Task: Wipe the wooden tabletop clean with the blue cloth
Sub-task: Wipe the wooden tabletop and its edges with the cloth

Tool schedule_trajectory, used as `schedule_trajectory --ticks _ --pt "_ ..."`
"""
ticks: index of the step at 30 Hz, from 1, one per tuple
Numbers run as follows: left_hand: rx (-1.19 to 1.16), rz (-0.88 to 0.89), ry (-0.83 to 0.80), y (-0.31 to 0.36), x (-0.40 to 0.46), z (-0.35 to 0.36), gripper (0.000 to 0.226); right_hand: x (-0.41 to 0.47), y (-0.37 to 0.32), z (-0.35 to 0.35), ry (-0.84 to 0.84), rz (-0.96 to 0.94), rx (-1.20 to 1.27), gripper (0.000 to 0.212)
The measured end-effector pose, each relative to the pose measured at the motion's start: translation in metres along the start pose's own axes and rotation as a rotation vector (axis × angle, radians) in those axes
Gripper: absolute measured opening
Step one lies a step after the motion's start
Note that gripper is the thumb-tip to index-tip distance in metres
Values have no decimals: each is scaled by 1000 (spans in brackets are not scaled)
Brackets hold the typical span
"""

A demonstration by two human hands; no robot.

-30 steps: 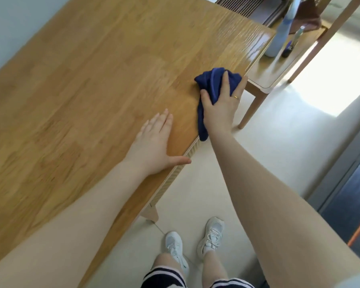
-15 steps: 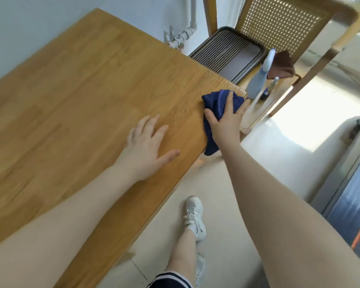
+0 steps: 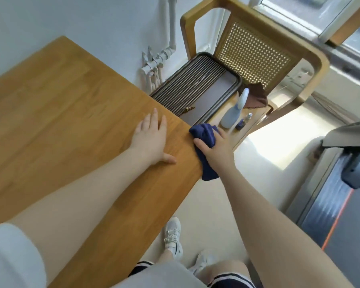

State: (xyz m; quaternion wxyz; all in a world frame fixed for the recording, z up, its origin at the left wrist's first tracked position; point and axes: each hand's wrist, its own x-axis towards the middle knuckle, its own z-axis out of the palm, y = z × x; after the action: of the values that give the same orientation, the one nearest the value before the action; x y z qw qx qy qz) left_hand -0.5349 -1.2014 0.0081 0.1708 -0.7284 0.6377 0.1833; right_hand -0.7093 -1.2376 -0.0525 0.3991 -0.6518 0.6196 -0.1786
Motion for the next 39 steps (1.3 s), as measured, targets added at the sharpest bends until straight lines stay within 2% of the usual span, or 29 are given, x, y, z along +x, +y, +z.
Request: schedule_trajectory --ticks 2,3,4,6,7,9,12,17,22,25,29,32,39 --pt "14 -17 -25 1 9 4 132 20 -2 -19 -265 -54 -47 26" --pt "23 -22 -13 1 11 5 134 24 -4 -25 -360 -76 -64 21" --pt "25 -32 1 0 13 6 137 25 -2 -29 -407 -139 -101 28" --pt "-5 -83 -5 -1 12 6 143 21 8 -29 -389 -372 -251 66" --pt "-31 -112 -15 -2 12 6 146 19 14 -28 -391 -481 -341 79" --pt "-66 -133 -29 -5 13 6 150 27 16 -27 -447 -621 -435 84" --pt "-114 -125 -25 -11 14 7 149 63 -13 -14 -568 -770 -413 82" --pt "-102 -214 -40 -7 16 3 151 98 -34 17 -679 -823 -255 83" --pt "-130 -320 -99 3 8 -5 152 72 18 -25 -801 -873 -178 83" --pt "-112 -372 -98 7 6 -8 152 80 14 -29 -872 -836 -159 82" --pt "-134 -392 -78 7 6 -5 151 112 -46 13 -772 -803 -189 81" --pt "-209 -398 -54 0 7 5 149 129 -72 45 -678 -883 -186 73" --pt "-292 -408 -33 7 7 11 155 107 -11 8 -780 -1023 -192 81"
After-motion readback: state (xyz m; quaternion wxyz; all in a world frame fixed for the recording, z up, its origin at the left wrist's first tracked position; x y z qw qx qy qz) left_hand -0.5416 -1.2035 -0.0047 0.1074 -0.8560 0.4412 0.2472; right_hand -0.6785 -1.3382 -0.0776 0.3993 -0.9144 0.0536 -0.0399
